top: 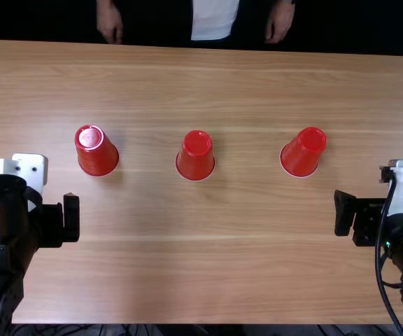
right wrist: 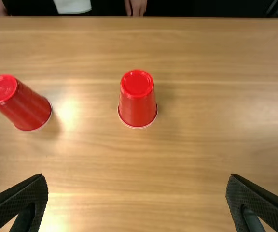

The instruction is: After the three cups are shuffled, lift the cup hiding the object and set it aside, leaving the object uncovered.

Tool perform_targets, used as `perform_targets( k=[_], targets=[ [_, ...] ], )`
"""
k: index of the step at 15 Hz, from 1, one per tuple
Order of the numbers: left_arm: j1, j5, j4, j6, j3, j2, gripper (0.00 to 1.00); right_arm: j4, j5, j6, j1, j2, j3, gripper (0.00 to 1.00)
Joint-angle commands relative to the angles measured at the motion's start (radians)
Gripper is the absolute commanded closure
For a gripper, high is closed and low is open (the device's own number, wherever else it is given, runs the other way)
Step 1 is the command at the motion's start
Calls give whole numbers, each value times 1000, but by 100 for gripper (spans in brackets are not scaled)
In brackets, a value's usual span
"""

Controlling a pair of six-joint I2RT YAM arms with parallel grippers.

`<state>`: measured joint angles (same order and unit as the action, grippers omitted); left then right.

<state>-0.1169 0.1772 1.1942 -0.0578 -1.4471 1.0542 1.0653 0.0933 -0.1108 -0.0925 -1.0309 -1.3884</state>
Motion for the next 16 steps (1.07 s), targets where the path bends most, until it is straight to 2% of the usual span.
perform_targets(
  k=[1, 7, 13, 16],
  targets=[
    [5, 9, 24, -45, -38, 15, 0, 11, 4, -5, -7, -28, -58, 0],
    [3, 7, 41, -49, -44, 63, 0, 9, 2, -5, -7, -228, -115, 0],
    [2, 3, 39, -49, -41, 63, 0, -168, 4, -1, -1, -429, -129, 0],
    [-1, 3, 39, -49, -38, 63, 0, -181, 4, 2, 13, -505, -156, 0]
  ],
)
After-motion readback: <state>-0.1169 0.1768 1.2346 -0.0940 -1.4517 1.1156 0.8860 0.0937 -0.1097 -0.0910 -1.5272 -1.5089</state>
